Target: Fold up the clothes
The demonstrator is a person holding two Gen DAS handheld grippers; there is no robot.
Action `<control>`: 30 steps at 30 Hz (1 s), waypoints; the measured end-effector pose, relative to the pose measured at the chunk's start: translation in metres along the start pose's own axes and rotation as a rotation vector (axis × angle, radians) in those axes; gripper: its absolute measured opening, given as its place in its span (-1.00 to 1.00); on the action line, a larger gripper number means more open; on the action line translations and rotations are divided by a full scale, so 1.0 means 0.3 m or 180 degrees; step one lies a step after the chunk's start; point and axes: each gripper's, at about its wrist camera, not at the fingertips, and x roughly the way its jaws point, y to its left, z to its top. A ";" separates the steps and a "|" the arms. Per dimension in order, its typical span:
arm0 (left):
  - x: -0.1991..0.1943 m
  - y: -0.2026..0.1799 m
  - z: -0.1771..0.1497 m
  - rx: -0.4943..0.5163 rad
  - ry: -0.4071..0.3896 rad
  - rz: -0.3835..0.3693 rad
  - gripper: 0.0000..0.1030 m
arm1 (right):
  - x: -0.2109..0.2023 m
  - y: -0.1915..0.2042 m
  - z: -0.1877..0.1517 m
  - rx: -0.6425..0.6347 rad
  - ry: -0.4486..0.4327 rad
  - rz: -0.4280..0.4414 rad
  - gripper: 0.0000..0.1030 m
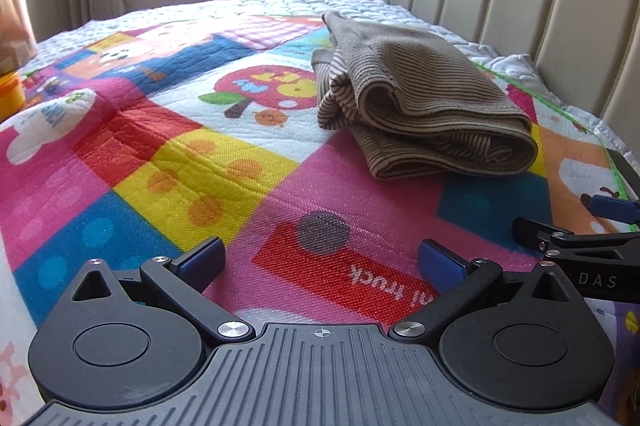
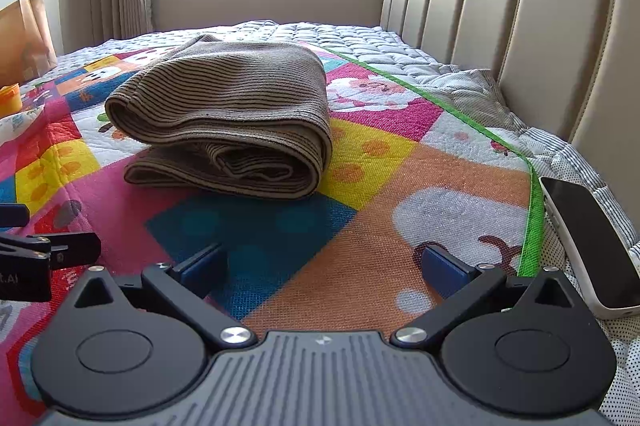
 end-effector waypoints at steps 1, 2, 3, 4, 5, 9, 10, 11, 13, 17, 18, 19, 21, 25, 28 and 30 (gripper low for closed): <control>-0.002 0.005 0.000 -0.0013 -0.0003 -0.0025 1.00 | 0.000 0.000 0.000 0.0001 0.0000 0.0001 1.00; -0.003 0.005 0.000 -0.0009 -0.0005 -0.0037 1.00 | 0.000 0.000 0.000 0.0001 0.0000 0.0001 1.00; -0.003 0.005 0.000 0.0001 -0.0005 -0.0040 1.00 | 0.000 0.000 0.000 0.0002 -0.0001 0.0002 1.00; -0.002 -0.001 0.000 0.0026 -0.0001 -0.0021 1.00 | 0.000 0.000 0.000 0.0001 -0.0001 0.0001 1.00; -0.001 -0.007 -0.001 0.0053 0.0001 0.0001 1.00 | 0.001 0.000 0.000 0.0002 -0.0001 0.0001 1.00; 0.000 -0.027 -0.006 0.0153 -0.0007 0.0099 1.00 | 0.000 -0.001 0.000 0.0001 -0.0001 0.0002 1.00; -0.002 -0.029 -0.007 0.0157 -0.0011 0.0114 1.00 | 0.001 0.000 0.000 0.0000 -0.0002 0.0001 1.00; -0.003 -0.031 -0.008 0.0162 -0.0014 0.0128 1.00 | 0.001 0.000 0.000 -0.0003 -0.0003 0.0000 1.00; -0.002 -0.032 -0.008 0.0176 -0.0011 0.0145 1.00 | 0.000 0.000 0.001 -0.0009 -0.0004 0.0000 1.00; 0.001 -0.022 -0.007 0.0133 -0.0006 0.0112 1.00 | 0.000 0.001 0.002 -0.0010 -0.0001 -0.0002 1.00; 0.000 -0.019 -0.008 0.0107 -0.0016 0.0101 1.00 | 0.000 0.001 0.002 -0.0009 0.0001 -0.0003 1.00; 0.000 -0.018 -0.010 0.0089 -0.0030 0.0100 1.00 | 0.000 0.001 0.001 -0.0008 0.0001 -0.0003 1.00; -0.001 -0.021 -0.012 0.0091 -0.0043 0.0113 1.00 | 0.000 0.000 0.001 -0.0004 0.0002 0.0000 1.00; -0.002 -0.014 -0.011 0.0060 -0.0047 0.0078 1.00 | 0.001 -0.001 0.001 0.0000 0.0005 0.0001 1.00; -0.004 -0.009 -0.010 0.0047 -0.0051 0.0049 1.00 | 0.000 -0.001 0.001 0.0010 0.0005 0.0007 1.00; -0.004 -0.009 -0.011 0.0045 -0.0055 0.0046 1.00 | -0.001 0.000 0.000 0.0009 0.0004 0.0006 1.00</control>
